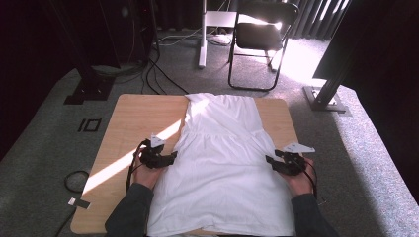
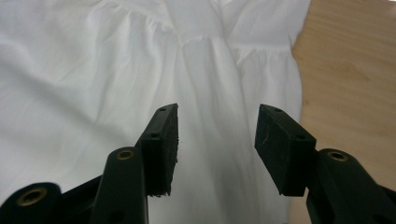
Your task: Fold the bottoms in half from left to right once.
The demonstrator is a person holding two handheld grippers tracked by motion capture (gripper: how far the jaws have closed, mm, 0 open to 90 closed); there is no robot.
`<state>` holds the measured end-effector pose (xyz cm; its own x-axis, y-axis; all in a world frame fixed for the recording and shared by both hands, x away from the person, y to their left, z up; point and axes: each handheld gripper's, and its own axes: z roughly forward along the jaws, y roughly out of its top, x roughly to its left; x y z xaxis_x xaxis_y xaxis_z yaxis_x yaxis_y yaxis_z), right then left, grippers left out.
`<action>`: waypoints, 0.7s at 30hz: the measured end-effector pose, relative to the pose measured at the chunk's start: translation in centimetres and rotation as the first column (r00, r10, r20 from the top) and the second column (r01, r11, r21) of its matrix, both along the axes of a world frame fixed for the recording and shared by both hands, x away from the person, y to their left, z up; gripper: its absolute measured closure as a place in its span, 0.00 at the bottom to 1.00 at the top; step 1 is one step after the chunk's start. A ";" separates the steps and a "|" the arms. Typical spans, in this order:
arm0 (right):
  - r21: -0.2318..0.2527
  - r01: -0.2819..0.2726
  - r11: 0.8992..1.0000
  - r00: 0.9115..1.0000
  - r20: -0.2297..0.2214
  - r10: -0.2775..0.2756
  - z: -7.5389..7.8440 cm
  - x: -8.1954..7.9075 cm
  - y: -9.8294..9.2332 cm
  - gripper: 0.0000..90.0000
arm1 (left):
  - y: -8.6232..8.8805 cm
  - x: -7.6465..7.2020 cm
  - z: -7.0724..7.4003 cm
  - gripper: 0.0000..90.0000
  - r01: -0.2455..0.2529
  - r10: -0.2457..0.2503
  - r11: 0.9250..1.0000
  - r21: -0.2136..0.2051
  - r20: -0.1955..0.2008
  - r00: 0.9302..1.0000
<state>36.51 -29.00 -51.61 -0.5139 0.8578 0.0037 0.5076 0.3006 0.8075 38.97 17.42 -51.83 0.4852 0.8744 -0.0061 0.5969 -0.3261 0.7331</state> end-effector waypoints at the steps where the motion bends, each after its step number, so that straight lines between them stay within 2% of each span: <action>1: -0.004 -0.004 1.000 1.000 -0.001 0.004 0.0 0.8 0.4 0.54 | -0.2 0.6 -0.4 0.40 -0.006 0.006 1.000 0.016 -0.011 1.000; 4: -0.025 -0.013 1.000 1.000 -0.008 0.013 -0.1 3.2 1.9 0.54 | -0.5 2.0 -1.6 0.39 -0.021 0.022 1.000 0.019 -0.063 0.998; 7: -0.047 -0.002 0.999 1.000 -0.025 0.001 -0.4 5.5 3.3 0.53 | -0.8 2.4 -2.3 0.40 -0.012 0.013 1.000 0.014 -0.086 0.996; 10: -0.082 -0.013 0.997 0.999 -0.043 0.009 -0.8 7.4 4.8 0.50 | -0.9 2.5 -2.6 0.46 -0.001 0.000 1.000 -0.003 -0.093 0.996; 11: -0.088 -0.026 0.996 0.998 -0.065 0.020 -1.1 8.1 5.3 0.49 | -0.9 2.4 -2.6 0.54 0.008 -0.009 1.000 -0.007 -0.093 0.996; 12: -0.096 -0.033 0.995 0.997 -0.074 0.026 -1.3 8.4 5.7 0.49 | -0.9 2.4 -2.5 0.62 0.039 -0.041 0.999 -0.025 -0.101 0.994; 13: -0.117 -0.039 0.992 0.996 -0.088 0.029 -1.6 8.9 6.2 0.50 | -0.9 2.3 -2.6 0.75 0.052 -0.055 0.998 -0.033 -0.104 0.993; 14: -0.117 -0.039 0.992 0.996 -0.088 0.029 -1.6 8.9 6.2 0.50 | -0.9 2.3 -2.6 0.82 0.052 -0.055 0.998 -0.033 -0.104 0.993; 15: -0.141 -0.037 0.989 0.995 -0.095 0.023 -1.8 9.2 6.4 0.54 | -1.0 2.0 -2.5 0.82 0.067 -0.068 0.998 -0.015 -0.094 0.993; 16: -0.172 0.010 0.985 0.996 -0.090 -0.026 -1.8 9.7 6.4 0.80 | -1.0 1.8 -2.4 0.98 0.062 -0.063 0.998 -0.013 -0.089 0.994; 17: -0.126 0.032 0.991 0.994 -0.097 -0.045 -1.5 9.9 5.8 0.90 | -0.9 1.6 -2.3 0.99 0.057 -0.058 0.998 -0.013 -0.082 0.995; 18: -0.103 0.063 0.993 0.993 -0.096 -0.073 -1.0 10.0 5.2 0.96 | -0.6 1.3 -2.2 0.99 0.041 -0.041 0.999 -0.008 -0.071 0.997; 20: -0.075 0.114 0.991 0.991 -0.065 -0.119 0.1 10.0 3.9 0.97 | 0.1 0.6 -1.7 1.00 0.020 -0.021 1.000 -0.021 -0.051 0.998; 21: -0.031 0.122 0.992 0.990 -0.063 -0.124 0.7 10.0 3.1 0.97 | 0.3 0.3 -1.4 1.00 0.012 -0.013 1.000 -0.029 -0.037 0.999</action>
